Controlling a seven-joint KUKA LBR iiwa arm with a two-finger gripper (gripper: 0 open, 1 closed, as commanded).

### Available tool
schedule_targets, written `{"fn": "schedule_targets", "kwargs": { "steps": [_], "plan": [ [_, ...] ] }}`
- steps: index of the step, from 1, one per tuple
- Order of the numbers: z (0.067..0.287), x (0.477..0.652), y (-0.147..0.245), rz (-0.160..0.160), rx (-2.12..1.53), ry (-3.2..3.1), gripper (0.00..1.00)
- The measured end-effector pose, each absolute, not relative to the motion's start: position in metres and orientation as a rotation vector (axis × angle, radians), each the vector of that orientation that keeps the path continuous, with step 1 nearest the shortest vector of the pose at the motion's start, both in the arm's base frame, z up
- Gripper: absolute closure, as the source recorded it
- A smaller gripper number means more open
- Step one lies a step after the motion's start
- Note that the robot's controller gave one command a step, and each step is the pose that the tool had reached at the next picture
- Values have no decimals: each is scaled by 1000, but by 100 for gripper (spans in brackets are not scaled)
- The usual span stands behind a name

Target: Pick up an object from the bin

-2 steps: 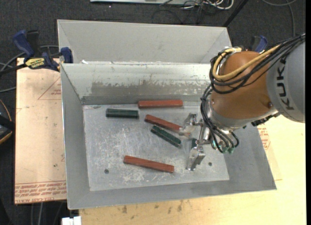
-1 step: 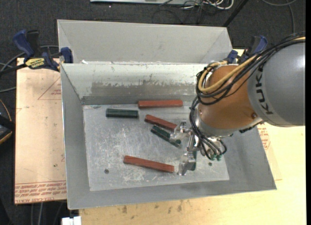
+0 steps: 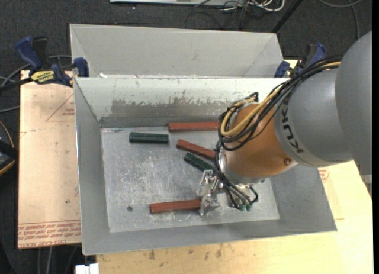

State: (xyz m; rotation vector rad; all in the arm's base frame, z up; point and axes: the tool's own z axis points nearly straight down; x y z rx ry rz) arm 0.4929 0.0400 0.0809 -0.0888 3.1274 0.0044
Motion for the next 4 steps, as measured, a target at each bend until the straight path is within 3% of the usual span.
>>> {"fn": "schedule_targets", "kwargs": {
  "steps": [1, 2, 3, 4],
  "plan": [
    [81, 493, 40, 4, -88, 3127, 100],
    [181, 494, 50, 2, -91, 3139, 100],
    [181, 494, 50, 2, -91, 3139, 100],
    [226, 493, 58, 2, -66, 3139, 100]
  ]
}}
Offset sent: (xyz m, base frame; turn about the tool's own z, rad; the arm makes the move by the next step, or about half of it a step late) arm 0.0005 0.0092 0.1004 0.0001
